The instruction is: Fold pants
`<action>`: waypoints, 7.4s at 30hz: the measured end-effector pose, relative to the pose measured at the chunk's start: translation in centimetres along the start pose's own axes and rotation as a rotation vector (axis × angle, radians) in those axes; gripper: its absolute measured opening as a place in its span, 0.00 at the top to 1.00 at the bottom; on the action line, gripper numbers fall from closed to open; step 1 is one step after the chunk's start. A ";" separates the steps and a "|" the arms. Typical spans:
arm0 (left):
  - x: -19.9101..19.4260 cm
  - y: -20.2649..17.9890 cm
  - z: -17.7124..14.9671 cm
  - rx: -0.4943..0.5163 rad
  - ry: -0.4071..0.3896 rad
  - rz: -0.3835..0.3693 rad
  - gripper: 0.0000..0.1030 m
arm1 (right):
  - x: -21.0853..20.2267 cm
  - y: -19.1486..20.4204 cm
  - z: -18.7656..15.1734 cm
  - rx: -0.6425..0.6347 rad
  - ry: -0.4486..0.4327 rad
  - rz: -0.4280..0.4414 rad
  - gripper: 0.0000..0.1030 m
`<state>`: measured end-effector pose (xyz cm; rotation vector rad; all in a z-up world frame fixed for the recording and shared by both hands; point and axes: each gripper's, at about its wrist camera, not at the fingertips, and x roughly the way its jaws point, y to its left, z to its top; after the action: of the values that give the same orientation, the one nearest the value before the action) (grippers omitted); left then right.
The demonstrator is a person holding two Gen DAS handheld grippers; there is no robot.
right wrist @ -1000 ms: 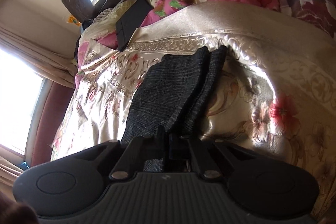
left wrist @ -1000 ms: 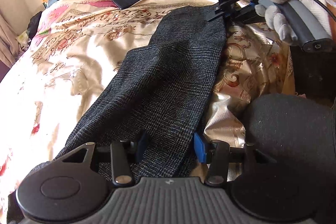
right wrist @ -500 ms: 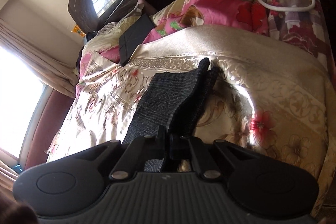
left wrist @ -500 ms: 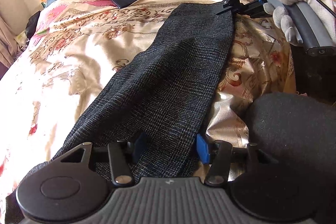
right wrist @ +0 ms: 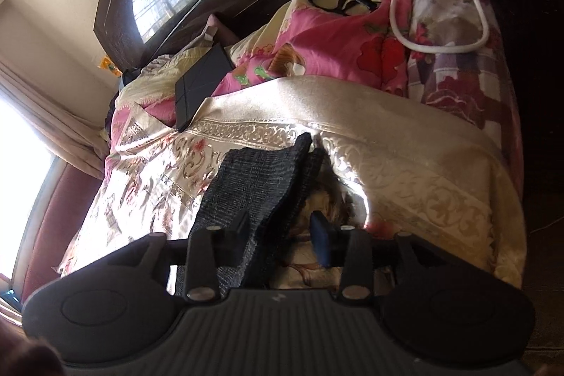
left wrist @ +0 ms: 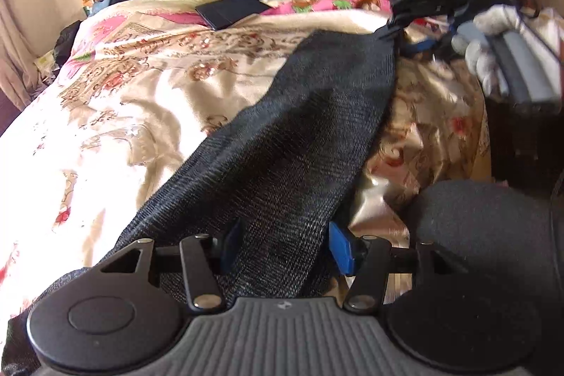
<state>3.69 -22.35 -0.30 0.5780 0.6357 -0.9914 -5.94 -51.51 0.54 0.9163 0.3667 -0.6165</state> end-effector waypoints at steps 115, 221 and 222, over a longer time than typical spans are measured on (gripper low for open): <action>10.3 11.2 7.3 0.030 0.281 -0.165 0.51 | 2.2 -1.3 3.9 -0.020 0.064 0.137 0.91; -22.5 11.5 -25.6 -0.999 -0.110 0.220 0.49 | -12.5 40.0 -48.1 -1.527 0.504 0.937 0.92; -22.6 11.5 -25.6 -1.005 -0.112 0.220 0.48 | -12.2 39.9 -48.9 -1.566 0.515 0.927 0.92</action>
<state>-0.84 13.42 0.23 -0.2930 0.8486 -0.3955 8.24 11.06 4.30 -0.3668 0.6499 0.7842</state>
